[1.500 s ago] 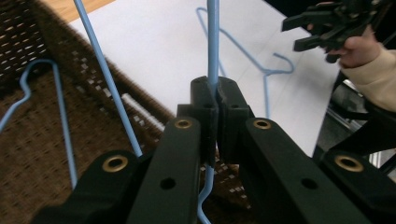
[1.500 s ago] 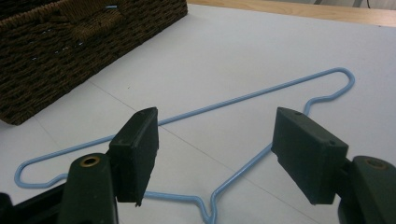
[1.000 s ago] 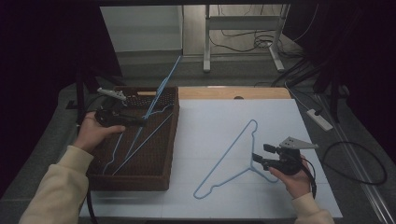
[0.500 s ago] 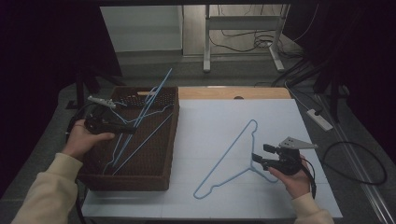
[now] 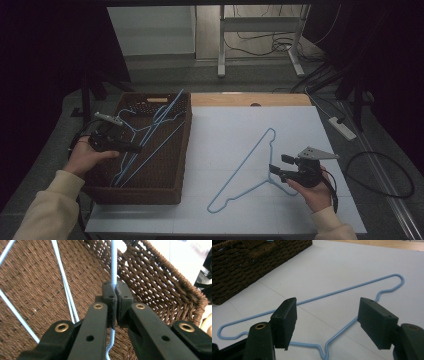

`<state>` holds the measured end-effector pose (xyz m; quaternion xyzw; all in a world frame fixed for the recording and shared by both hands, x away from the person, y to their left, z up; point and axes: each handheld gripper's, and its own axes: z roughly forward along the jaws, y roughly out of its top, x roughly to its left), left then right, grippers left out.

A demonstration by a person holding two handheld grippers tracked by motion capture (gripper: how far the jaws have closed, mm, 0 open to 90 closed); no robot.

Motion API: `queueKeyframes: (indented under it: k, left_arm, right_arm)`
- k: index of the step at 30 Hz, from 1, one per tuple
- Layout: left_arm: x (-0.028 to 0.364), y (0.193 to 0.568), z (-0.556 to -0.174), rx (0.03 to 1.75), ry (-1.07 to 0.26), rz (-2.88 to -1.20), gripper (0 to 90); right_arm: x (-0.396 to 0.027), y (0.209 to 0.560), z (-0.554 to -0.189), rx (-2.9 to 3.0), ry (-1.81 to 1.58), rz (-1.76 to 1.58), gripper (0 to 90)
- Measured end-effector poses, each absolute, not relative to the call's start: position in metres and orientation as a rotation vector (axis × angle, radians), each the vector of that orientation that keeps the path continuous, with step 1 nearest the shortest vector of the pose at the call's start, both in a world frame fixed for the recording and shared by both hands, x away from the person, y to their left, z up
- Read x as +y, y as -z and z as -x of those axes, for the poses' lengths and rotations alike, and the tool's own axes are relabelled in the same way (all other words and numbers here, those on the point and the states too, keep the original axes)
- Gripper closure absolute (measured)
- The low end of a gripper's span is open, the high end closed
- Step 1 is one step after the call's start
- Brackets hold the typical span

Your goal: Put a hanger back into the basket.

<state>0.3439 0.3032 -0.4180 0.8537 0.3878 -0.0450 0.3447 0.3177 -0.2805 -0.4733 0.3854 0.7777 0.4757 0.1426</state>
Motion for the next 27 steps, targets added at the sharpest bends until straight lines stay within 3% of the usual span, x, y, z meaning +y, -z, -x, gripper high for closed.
queueKeyframes:
  k: [16,27]
  left_arm:
    - [0.308,0.435,-0.338,1.020,0.171,-2.253,87.8]
    - [0.304,0.449,-0.346,1.212,0.032,-2.278,87.4]
  right_arm:
    - [-0.280,0.474,-0.318,2.248,-1.369,-1.113,32.5]
    - [-0.279,0.475,-0.319,2.250,-1.368,-1.112,32.4]
